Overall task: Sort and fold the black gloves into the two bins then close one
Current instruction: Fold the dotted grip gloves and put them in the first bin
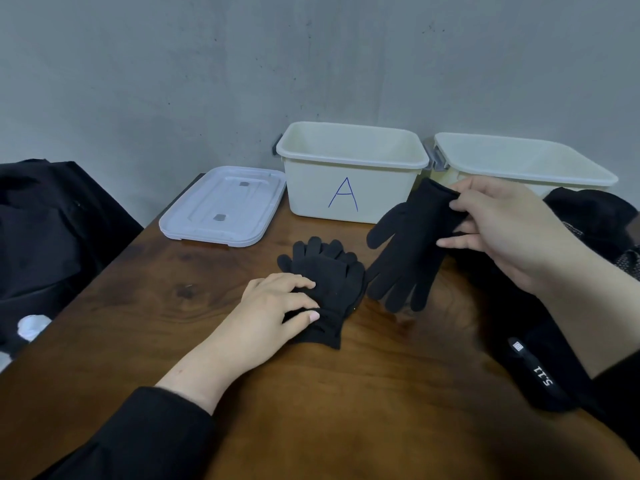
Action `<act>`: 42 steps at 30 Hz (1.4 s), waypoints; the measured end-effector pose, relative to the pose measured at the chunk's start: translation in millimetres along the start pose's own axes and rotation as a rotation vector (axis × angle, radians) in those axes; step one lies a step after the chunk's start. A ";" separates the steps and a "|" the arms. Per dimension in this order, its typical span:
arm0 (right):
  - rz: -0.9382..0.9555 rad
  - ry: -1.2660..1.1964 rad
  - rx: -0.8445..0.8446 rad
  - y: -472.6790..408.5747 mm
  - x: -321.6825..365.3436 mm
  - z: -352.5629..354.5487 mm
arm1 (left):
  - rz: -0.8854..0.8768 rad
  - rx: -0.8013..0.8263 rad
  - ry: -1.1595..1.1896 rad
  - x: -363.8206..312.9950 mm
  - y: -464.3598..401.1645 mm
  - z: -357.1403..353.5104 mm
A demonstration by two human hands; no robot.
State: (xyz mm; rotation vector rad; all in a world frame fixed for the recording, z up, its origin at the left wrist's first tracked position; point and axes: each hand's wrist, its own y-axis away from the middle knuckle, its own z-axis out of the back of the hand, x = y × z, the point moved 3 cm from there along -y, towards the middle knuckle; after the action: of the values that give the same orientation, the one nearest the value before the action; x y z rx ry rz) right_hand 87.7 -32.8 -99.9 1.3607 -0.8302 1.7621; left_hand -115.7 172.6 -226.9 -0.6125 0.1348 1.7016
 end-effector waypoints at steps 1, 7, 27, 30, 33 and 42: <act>-0.003 0.007 0.000 -0.3 -1.4 1.1 | -0.004 -0.029 0.006 -0.7 0.3 0.7; 0.001 0.002 -0.006 1.9 -5.3 6.7 | 0.013 -0.123 0.048 -7.6 0.9 8.1; -0.463 -0.770 -0.206 93.7 -69.8 -24.0 | 0.097 -0.059 0.117 -6.0 3.8 5.5; -0.555 -0.425 0.003 141.0 -98.1 -31.1 | 0.059 -0.113 0.074 -8.3 2.5 5.6; -0.257 0.395 0.085 147.3 -102.3 -17.4 | -0.080 -0.191 -0.064 -25.1 -0.3 2.1; 0.421 1.109 -0.099 94.2 -103.9 -6.7 | -0.043 0.039 -0.291 -93.2 -23.6 -50.9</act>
State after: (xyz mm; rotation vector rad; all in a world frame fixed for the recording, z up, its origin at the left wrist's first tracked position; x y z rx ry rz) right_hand 19.9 -92.9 -207.1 -0.0030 -0.5406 2.3280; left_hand -67.8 75.0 -221.2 -0.3312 -0.0516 1.7223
